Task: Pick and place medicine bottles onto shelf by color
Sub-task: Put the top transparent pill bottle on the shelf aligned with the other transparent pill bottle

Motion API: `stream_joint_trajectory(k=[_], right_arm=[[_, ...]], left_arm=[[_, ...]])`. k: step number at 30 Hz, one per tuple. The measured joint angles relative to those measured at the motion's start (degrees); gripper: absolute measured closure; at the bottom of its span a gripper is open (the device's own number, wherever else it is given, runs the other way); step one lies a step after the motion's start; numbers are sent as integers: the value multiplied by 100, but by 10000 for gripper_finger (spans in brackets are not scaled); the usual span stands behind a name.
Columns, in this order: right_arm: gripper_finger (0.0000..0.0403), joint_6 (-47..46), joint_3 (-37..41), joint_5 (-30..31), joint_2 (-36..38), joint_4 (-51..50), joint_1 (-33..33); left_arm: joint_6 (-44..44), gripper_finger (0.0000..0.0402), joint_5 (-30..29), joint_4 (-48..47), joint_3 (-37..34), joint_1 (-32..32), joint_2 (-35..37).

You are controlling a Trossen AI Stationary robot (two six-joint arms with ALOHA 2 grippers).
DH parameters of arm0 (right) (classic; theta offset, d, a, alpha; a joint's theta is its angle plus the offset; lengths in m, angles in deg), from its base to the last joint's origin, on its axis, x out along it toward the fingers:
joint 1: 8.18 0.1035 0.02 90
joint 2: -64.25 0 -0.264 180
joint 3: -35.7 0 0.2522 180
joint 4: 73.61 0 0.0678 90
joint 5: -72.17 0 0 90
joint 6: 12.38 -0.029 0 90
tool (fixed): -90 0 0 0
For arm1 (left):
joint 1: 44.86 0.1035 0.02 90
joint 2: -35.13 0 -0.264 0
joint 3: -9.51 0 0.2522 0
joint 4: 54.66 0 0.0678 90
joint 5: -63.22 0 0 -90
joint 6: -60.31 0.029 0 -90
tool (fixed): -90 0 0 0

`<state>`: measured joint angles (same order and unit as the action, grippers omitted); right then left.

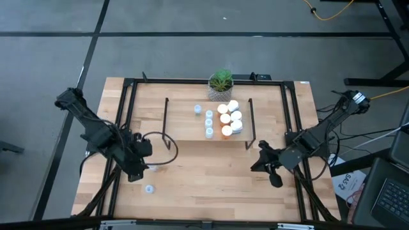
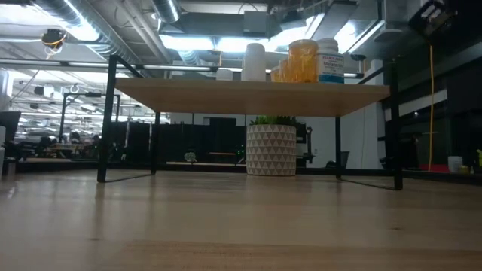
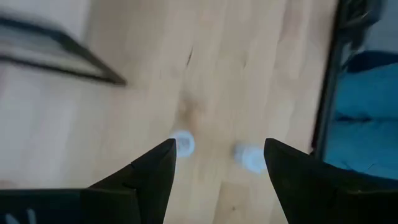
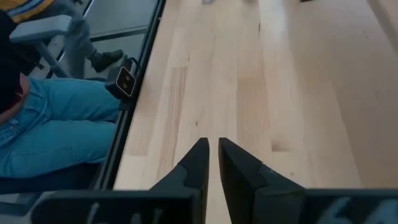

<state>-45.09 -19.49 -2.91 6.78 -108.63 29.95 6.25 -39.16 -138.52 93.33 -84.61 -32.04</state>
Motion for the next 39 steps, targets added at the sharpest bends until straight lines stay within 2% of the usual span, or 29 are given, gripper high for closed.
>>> stream_joint_trajectory(k=[8, 14, 17, 24, 30, 39], right_arm=[[364, 146, 245, 0, -26, 467, 0], [364, 159, 245, 39, -24, 680, 0], [364, 169, 245, 141, -24, 716, 0], [364, 326, 245, 422, -24, 708, -2], [364, 320, 245, 494, -24, 710, -2], [364, 310, 245, 496, -26, 710, -2]], left_arm=[[-392, 164, 339, 678, -1334, -373, -40], [-60, 164, 434, 701, -1740, -415, -35], [57, 164, 291, 748, -1945, -415, -33], [61, 164, 252, 1649, -2677, -415, -33], [34, 164, -48, 2156, -2910, -410, -35], [65, 164, -54, 2411, -3001, -287, -358]])
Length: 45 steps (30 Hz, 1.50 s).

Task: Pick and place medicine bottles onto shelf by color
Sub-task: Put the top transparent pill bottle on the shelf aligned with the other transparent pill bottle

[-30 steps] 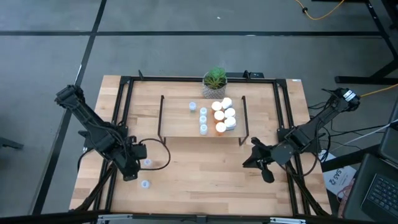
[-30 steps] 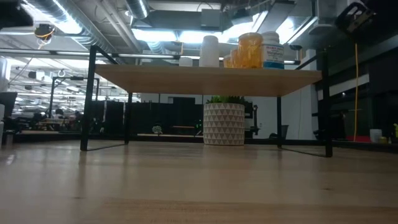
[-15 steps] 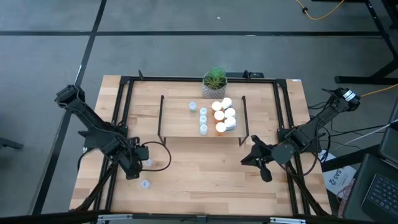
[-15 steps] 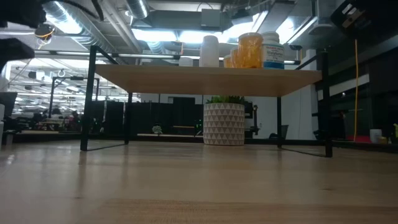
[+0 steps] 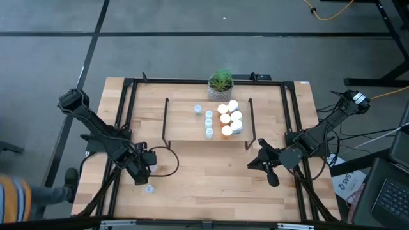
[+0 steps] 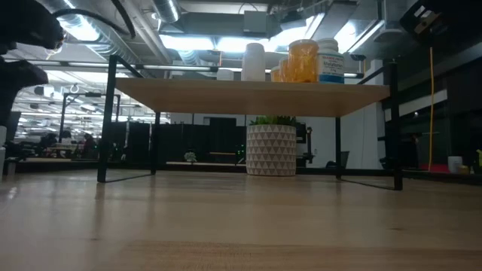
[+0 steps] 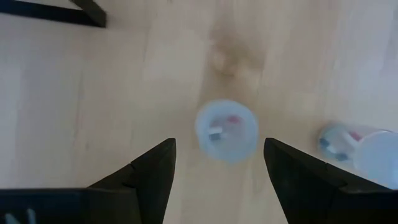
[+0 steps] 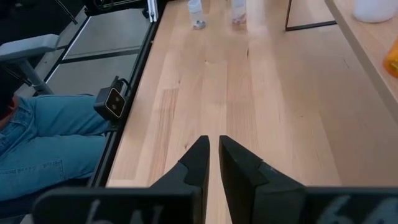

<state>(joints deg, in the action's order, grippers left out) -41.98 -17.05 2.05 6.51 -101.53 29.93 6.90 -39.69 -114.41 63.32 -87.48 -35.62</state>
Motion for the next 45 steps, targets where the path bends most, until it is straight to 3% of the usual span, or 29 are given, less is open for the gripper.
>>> stream_joint_trajectory(k=[16, 24, 27, 32, 39, 45], right_arm=[[363, 7, 0, 12, 0, 0, 1], [363, 9, 0, 13, 0, 0, 0], [363, 11, 0, 103, -1, 0, 2], [363, 11, 2, 436, -3, -15, 2], [363, 11, 2, 505, -152, -24, 2], [364, -17, 2, 503, -260, -24, 2]], left_arm=[[135, 166, -104, 435, 2, 172, -729], [155, 251, 512, 345, 242, 378, -729], [365, 282, 736, -21, 664, 473, -729], [1159, 283, 711, -693, 1834, 753, -729], [2823, 283, -219, -861, 3609, 1415, -723], [3966, 283, -549, -841, 4397, 2569, -720]])
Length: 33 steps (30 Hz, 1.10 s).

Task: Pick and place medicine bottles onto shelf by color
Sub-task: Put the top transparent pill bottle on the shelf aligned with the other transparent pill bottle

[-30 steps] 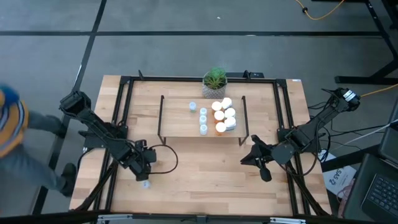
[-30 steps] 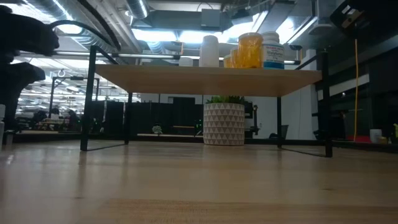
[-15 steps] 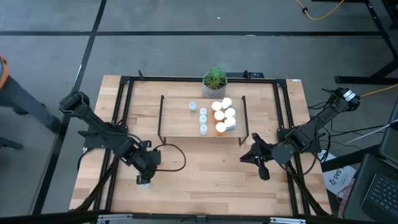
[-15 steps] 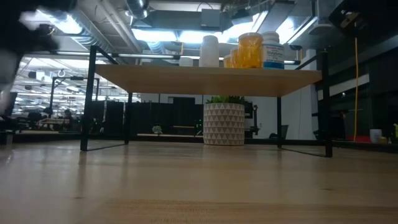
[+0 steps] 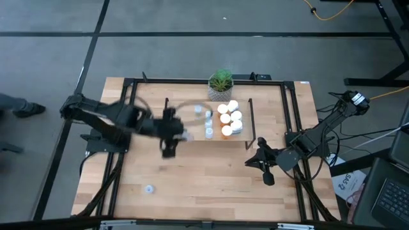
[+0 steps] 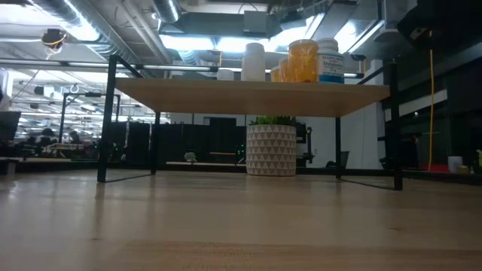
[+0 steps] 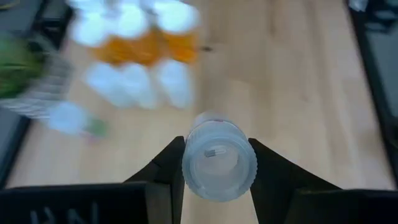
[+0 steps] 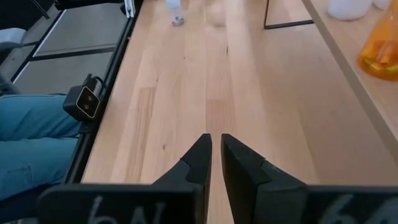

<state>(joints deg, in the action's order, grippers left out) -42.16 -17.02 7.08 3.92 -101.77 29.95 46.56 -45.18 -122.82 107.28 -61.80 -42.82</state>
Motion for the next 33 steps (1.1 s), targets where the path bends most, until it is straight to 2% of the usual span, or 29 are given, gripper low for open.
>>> stream_joint_trajectory(k=[2, 6, 11, 17, 22, 33], right_arm=[[364, 0, 0, -30, 0, -1, 0], [364, -5, 0, -56, 0, 0, 0], [364, -13, 0, -63, 0, -4, 0], [364, -16, 0, -93, 0, -3, 0], [364, -230, 0, -96, 0, -2, 0], [364, -317, 0, -96, 0, -2, 0]], left_arm=[[80, 283, 192, 21, 90, 499, -1], [84, 283, 946, 46, 144, 1442, -187], [88, 283, 1348, -29, 154, 2101, -452], [197, 283, 1642, 27, 154, 2283, -935], [219, 283, 1645, -28, 154, 2283, -1344], [342, 275, 1599, 82, 153, 2317, -1473]])
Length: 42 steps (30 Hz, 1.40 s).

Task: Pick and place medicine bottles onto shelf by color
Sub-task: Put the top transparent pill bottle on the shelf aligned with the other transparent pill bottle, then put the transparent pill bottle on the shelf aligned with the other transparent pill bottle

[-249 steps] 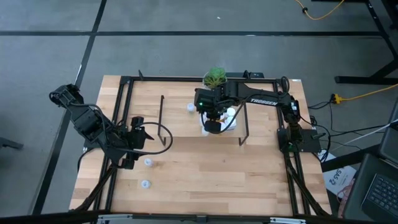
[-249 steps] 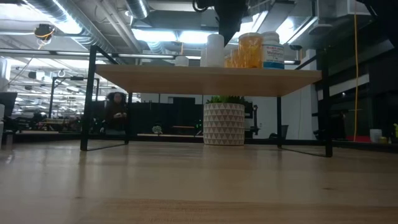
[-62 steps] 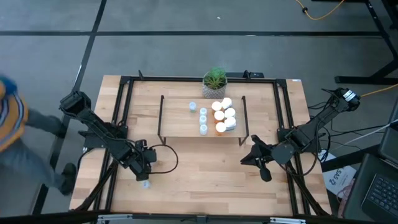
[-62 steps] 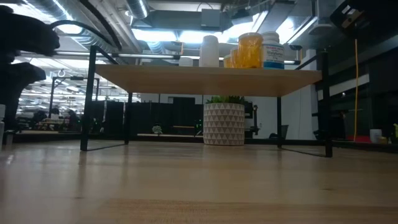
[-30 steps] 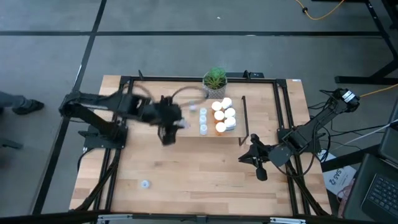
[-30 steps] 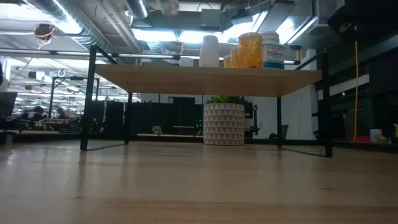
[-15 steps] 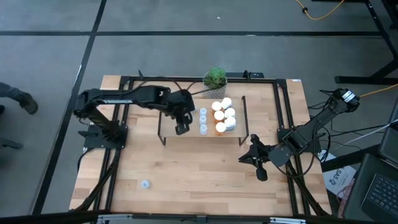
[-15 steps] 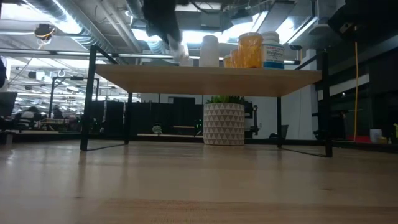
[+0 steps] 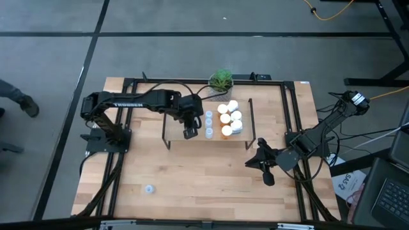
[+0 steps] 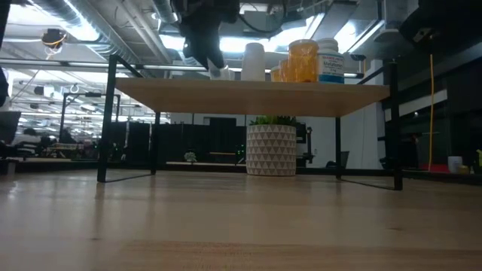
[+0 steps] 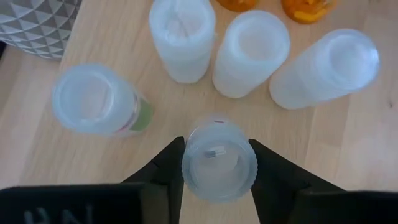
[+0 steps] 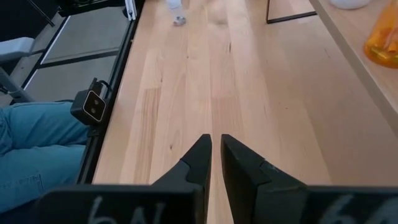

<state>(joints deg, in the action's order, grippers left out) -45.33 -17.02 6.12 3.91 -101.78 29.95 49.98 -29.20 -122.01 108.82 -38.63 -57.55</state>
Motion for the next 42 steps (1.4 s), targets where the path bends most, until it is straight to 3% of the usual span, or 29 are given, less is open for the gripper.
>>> stream_joint_trajectory(k=[6, 18, 27, 31, 36, 42], right_arm=[[364, -139, 0, -1, 0, 2, -1], [364, -136, 0, 0, -2, 2, 0], [364, -134, 0, 0, -2, 0, -1], [364, -142, 0, 0, -2, 1, 0], [364, -162, 0, 0, -4, 0, -1], [364, -193, 0, 0, -4, 2, -2]], left_arm=[[2, 224, -27, 20, -1, 27, 0], [39, 196, -302, 212, 35, 25, 22], [-92, 195, -277, -1263, 1482, -190, 23], [-551, 199, -32, -2488, 2217, -539, 31], [-1231, 200, 69, -3678, 2404, -1308, 33], [-1955, 200, 329, -3640, 2064, -2529, 137]])
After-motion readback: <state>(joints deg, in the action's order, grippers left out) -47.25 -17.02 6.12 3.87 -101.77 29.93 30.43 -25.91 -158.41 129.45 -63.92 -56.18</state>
